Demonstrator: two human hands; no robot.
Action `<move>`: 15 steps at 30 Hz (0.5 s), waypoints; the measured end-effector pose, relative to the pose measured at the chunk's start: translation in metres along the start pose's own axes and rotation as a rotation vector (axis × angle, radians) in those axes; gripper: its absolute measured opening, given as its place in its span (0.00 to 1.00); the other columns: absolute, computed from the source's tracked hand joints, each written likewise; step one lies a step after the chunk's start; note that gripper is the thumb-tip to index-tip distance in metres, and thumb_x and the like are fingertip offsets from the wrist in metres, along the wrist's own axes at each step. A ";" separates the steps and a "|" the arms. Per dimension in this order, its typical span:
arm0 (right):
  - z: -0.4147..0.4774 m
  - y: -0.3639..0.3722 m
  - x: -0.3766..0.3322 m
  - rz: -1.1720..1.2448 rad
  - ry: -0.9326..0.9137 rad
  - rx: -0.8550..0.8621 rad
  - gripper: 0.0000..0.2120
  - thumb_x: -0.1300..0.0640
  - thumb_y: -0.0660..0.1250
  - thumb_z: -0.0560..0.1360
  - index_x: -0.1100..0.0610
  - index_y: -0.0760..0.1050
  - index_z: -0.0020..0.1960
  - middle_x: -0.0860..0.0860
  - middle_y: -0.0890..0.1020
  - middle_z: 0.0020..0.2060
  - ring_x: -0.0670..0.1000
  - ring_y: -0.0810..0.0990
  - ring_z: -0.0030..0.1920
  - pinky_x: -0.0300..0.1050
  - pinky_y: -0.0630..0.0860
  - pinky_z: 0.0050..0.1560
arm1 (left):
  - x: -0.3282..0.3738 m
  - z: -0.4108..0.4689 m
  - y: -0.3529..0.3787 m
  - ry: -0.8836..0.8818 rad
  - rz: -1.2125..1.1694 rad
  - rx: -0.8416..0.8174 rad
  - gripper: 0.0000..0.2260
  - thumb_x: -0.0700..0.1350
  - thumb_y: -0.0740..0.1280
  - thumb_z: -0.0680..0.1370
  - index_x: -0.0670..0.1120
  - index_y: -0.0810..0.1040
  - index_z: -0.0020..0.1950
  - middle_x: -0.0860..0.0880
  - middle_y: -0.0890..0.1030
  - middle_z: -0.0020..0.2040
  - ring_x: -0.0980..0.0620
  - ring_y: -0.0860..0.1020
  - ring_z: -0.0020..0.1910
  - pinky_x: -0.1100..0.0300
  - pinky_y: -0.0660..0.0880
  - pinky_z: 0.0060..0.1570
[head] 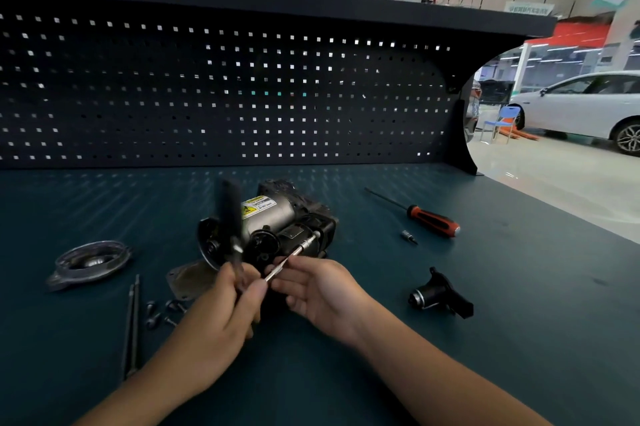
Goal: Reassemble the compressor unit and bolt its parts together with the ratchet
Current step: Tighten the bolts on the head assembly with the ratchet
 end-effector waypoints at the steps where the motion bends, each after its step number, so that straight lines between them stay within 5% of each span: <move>1: 0.000 -0.001 0.000 0.004 -0.008 0.002 0.08 0.60 0.59 0.79 0.58 0.75 0.44 0.50 0.83 0.34 0.45 0.81 0.32 0.33 0.71 0.29 | -0.003 0.003 0.000 -0.032 -0.087 0.033 0.08 0.53 0.55 0.77 0.51 0.70 0.46 0.52 0.79 0.33 0.58 0.76 0.28 0.63 0.73 0.36; 4: 0.002 -0.001 0.000 0.000 -0.043 0.013 0.09 0.61 0.62 0.78 0.59 0.76 0.40 0.50 0.82 0.31 0.45 0.80 0.31 0.34 0.74 0.32 | -0.004 0.006 -0.008 -0.038 -0.091 0.106 0.05 0.46 0.59 0.79 0.49 0.70 0.44 0.51 0.78 0.30 0.60 0.75 0.28 0.67 0.71 0.33; 8: 0.003 0.002 -0.002 0.031 -0.077 0.015 0.10 0.61 0.61 0.78 0.61 0.76 0.39 0.52 0.82 0.31 0.47 0.80 0.33 0.36 0.76 0.36 | 0.023 0.000 -0.004 0.421 0.759 0.045 0.03 0.50 0.59 0.76 0.53 0.68 0.47 0.56 0.75 0.35 0.56 0.77 0.33 0.60 0.73 0.37; 10: 0.001 0.003 0.000 0.029 -0.077 0.030 0.11 0.60 0.62 0.78 0.60 0.77 0.40 0.50 0.83 0.31 0.46 0.81 0.33 0.35 0.76 0.34 | 0.027 -0.004 0.001 0.520 0.938 0.031 0.10 0.54 0.60 0.71 0.51 0.69 0.49 0.56 0.75 0.35 0.55 0.77 0.31 0.60 0.70 0.40; 12: -0.001 0.002 0.001 0.015 -0.064 0.048 0.09 0.58 0.62 0.79 0.59 0.77 0.42 0.49 0.83 0.32 0.45 0.81 0.33 0.33 0.76 0.32 | 0.020 -0.001 -0.002 0.385 0.832 -0.002 0.11 0.52 0.69 0.71 0.51 0.72 0.48 0.56 0.74 0.33 0.57 0.74 0.30 0.62 0.68 0.39; 15: -0.002 0.002 0.002 0.027 -0.033 0.041 0.06 0.57 0.61 0.79 0.59 0.75 0.47 0.49 0.82 0.34 0.46 0.80 0.33 0.33 0.73 0.31 | 0.007 0.000 -0.005 0.062 0.283 0.012 0.05 0.52 0.60 0.77 0.52 0.67 0.44 0.53 0.73 0.28 0.57 0.73 0.29 0.60 0.69 0.33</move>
Point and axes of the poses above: each hand's wrist, its own z-axis towards the middle knuckle, its own y-axis out of the palm, x = y × z, the point moved 6 cm from there along z, towards the middle knuckle
